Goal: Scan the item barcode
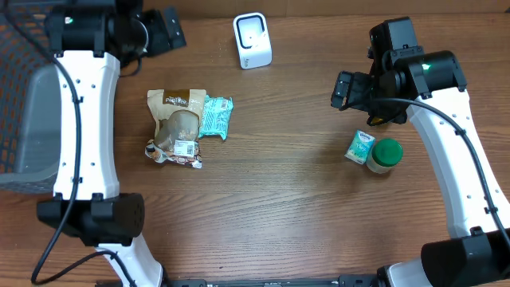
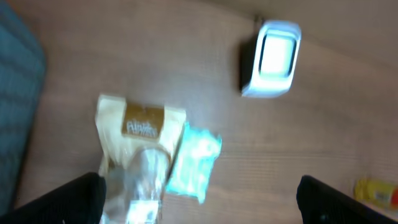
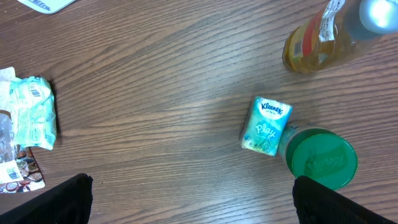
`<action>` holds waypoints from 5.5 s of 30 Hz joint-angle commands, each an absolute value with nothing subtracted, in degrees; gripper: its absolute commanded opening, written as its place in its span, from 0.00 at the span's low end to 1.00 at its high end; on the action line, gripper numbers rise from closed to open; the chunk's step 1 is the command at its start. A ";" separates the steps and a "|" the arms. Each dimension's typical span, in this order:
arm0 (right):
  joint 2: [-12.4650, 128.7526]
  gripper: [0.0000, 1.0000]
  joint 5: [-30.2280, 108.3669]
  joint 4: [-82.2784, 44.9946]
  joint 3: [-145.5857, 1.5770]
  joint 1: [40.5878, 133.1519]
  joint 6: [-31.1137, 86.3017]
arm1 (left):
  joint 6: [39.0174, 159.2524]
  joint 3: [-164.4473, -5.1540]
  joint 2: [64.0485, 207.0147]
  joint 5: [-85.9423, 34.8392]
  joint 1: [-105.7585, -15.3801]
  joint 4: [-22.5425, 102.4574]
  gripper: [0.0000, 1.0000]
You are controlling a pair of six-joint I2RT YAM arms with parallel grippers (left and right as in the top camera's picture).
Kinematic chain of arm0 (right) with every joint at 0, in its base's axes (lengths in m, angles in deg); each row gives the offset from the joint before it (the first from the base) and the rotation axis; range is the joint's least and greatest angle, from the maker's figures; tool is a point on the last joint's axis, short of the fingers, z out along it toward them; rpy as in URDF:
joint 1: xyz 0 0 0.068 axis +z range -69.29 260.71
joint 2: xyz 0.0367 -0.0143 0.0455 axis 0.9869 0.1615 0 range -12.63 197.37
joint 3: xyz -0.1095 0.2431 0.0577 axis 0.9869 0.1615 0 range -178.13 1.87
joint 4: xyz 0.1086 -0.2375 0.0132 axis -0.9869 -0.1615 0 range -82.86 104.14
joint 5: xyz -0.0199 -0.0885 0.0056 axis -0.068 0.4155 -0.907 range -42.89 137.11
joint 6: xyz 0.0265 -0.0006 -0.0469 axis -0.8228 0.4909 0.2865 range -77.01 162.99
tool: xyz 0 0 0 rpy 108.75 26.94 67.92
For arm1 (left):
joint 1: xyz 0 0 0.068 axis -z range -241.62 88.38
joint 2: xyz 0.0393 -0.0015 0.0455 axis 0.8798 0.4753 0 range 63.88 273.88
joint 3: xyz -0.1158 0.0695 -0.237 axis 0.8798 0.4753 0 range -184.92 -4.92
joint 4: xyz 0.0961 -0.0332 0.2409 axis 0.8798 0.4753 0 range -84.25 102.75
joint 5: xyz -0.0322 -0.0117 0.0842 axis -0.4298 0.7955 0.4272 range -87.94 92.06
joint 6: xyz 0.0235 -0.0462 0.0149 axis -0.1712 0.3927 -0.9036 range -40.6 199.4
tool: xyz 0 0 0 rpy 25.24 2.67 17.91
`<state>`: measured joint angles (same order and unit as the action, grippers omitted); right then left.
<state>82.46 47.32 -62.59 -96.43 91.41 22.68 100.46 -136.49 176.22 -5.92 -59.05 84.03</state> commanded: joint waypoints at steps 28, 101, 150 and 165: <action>81.63 1.00 47.19 -62.43 -96.76 91.51 22.92 | 97.88 -137.13 199.65 -1.47 -47.51 93.30 0.08; 81.63 1.00 47.19 -62.41 -96.76 91.51 22.92 | 97.55 -136.23 202.95 7.74 -39.42 85.80 0.24; 81.63 1.00 47.19 -62.43 -96.76 91.51 22.92 | 91.58 -123.38 207.04 7.98 -40.32 73.61 0.35; 81.63 1.00 47.19 -62.41 -96.76 91.51 22.92 | 88.13 -119.88 206.93 3.80 -40.71 72.25 0.46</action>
<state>82.46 47.34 -62.56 -96.43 91.41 22.68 90.95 -122.66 202.73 7.19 -40.76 71.73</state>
